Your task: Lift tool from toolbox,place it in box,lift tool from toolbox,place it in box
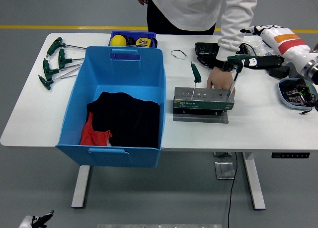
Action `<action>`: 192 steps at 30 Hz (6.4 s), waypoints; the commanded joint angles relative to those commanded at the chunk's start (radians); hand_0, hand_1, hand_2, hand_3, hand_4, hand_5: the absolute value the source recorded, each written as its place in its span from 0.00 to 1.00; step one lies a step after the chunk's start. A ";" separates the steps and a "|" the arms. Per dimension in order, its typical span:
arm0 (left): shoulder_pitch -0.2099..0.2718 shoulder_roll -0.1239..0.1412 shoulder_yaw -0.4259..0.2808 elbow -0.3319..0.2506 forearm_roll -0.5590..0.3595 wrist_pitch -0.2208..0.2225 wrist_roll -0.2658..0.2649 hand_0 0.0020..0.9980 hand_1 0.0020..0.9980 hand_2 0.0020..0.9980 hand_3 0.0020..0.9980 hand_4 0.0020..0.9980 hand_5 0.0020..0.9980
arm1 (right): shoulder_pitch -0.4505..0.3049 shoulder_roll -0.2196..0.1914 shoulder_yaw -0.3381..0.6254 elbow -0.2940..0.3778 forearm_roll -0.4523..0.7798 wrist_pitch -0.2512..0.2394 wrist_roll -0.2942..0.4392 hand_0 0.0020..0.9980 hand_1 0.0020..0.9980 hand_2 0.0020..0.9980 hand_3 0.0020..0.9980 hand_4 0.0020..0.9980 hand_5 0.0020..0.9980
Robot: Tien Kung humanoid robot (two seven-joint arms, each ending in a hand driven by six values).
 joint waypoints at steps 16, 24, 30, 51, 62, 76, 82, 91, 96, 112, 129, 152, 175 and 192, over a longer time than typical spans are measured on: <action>-0.012 0.003 0.044 0.000 -0.042 0.002 -0.008 0.66 0.62 0.67 0.71 0.74 0.74 | 0.153 0.129 -0.140 -0.295 -0.151 0.055 -0.054 0.75 0.61 0.55 0.67 1.00 0.76; -0.011 0.003 0.040 0.000 -0.037 0.005 -0.007 0.66 0.61 0.67 0.71 0.74 0.73 | 0.163 0.141 -0.153 -0.348 -0.154 0.098 -0.083 0.47 0.50 0.45 0.64 1.00 0.76; -0.010 0.003 0.047 0.000 -0.042 0.005 -0.007 0.66 0.61 0.67 0.70 0.74 0.73 | 0.162 0.143 -0.157 -0.340 -0.140 0.094 -0.083 0.35 0.40 0.37 0.55 1.00 0.75; -0.011 0.003 0.030 0.000 -0.022 0.005 -0.005 0.65 0.61 0.66 0.69 0.74 0.72 | 0.162 0.148 -0.170 -0.331 -0.112 0.106 -0.101 0.24 0.22 0.23 0.34 1.00 0.74; -0.012 0.004 0.021 0.000 -0.008 0.004 -0.001 0.65 0.60 0.66 0.69 0.73 0.71 | 0.157 0.141 -0.167 -0.307 -0.072 0.096 -0.095 0.19 0.18 0.19 0.27 1.00 0.75; -0.013 0.005 0.017 0.000 -0.002 0.003 0.001 0.65 0.60 0.66 0.69 0.73 0.71 | 0.166 0.156 -0.178 -0.322 -0.066 0.071 -0.112 0.15 0.14 0.16 0.23 1.00 0.74; -0.014 0.006 0.013 0.000 0.003 0.005 0.003 0.65 0.60 0.66 0.69 0.73 0.71 | 0.168 0.166 -0.184 -0.327 -0.056 0.052 -0.106 0.13 0.11 0.14 0.20 1.00 0.75; -0.013 0.006 0.003 0.000 0.017 0.005 0.006 0.65 0.60 0.66 0.69 0.73 0.71 | 0.161 0.174 -0.193 -0.336 -0.052 0.034 -0.117 0.09 0.07 0.10 0.16 1.00 0.75; -0.012 0.006 0.003 0.000 0.019 0.004 0.007 0.65 0.60 0.66 0.69 0.73 0.70 | 0.159 0.175 -0.197 -0.339 -0.048 0.014 -0.125 0.06 0.04 0.08 0.13 1.00 0.74; -0.010 0.006 -0.021 0.000 0.044 -0.001 0.011 0.65 0.60 0.66 0.69 0.74 0.70 | 0.155 0.163 -0.207 -0.340 0.039 -0.036 -0.103 0.00 0.00 0.00 0.04 1.00 0.75; -0.004 0.005 -0.029 0.000 0.056 -0.003 0.012 0.65 0.60 0.66 0.69 0.74 0.71 | 0.173 0.116 -0.187 -0.280 0.041 -0.076 -0.119 0.00 0.00 0.00 0.00 0.90 0.77; 0.007 0.011 -0.040 0.000 0.069 -0.012 0.014 0.65 0.60 0.66 0.70 0.74 0.71 | 0.176 -0.018 -0.107 -0.074 0.025 -0.038 -0.136 0.00 0.00 0.00 0.00 0.77 0.69; 0.018 0.009 -0.055 0.000 0.082 -0.014 0.022 0.65 0.60 0.66 0.70 0.74 0.71 | 0.196 -0.035 -0.015 0.313 0.060 -0.056 -0.142 0.00 0.00 0.00 0.00 0.75 0.66; 0.013 0.012 -0.065 0.000 0.090 -0.011 0.014 0.65 0.59 0.66 0.70 0.74 0.72 | 0.234 0.187 -0.332 0.315 0.100 -0.066 -0.178 0.00 0.00 0.00 0.00 0.75 0.66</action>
